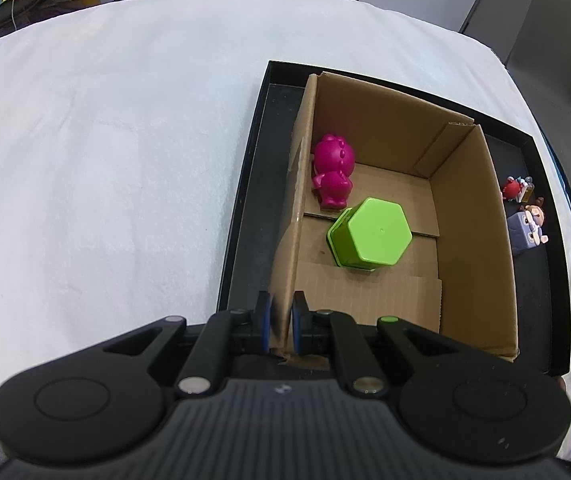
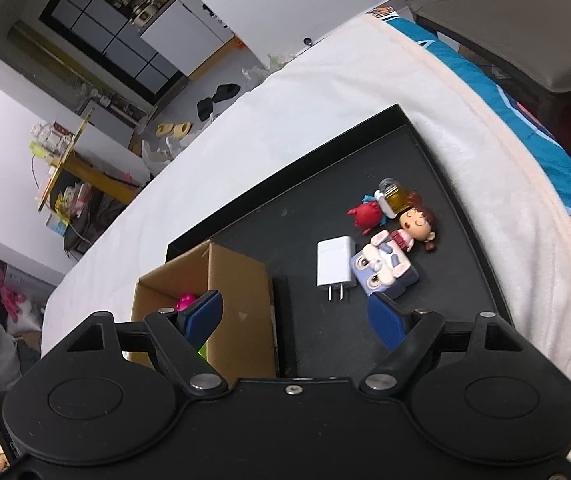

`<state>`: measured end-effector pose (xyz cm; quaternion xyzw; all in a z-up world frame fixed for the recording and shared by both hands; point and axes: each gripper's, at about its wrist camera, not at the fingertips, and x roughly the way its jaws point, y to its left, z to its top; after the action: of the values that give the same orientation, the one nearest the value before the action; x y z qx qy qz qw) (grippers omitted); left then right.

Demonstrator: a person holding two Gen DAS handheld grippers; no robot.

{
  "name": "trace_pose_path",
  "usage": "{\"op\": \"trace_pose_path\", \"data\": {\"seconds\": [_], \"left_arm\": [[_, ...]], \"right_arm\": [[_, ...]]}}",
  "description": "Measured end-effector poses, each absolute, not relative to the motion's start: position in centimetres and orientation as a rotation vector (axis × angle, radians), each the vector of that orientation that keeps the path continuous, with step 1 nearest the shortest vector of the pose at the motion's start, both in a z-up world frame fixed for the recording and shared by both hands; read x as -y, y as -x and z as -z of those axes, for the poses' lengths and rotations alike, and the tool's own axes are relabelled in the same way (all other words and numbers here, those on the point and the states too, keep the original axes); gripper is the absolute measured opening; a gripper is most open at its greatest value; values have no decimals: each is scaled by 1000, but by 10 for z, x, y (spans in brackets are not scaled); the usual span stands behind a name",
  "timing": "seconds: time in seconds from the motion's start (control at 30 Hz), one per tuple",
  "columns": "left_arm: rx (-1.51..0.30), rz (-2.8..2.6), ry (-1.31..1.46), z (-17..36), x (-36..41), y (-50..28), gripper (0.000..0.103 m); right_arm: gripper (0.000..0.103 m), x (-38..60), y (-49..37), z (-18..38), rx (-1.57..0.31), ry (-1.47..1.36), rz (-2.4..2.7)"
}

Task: Organize rigid objects
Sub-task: 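Withdraw the right gripper from the box toward the lavender cube figure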

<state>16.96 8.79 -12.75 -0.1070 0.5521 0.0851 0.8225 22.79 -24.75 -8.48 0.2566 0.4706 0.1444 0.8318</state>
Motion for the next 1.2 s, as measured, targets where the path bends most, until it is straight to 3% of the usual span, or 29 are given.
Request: {"op": "trace_pose_path", "data": {"seconds": [0.5,0.67,1.03,1.2], "left_arm": [[-1179,-180,242,131,-88,-171,9],[-1177,-179,246,131,-89,-171,9],[-1183,-175,275,132,-91,-171,10],[-1185,-179,274,132,-91,-171,10]], "right_arm": [[79,263,-250,117,-1028,-581,-234],[72,257,-256,127,-1020,-499,-232],[71,246,-268,143,-1037,-340,-215],[63,235,-272,151,-1056,-247,-200]]}}
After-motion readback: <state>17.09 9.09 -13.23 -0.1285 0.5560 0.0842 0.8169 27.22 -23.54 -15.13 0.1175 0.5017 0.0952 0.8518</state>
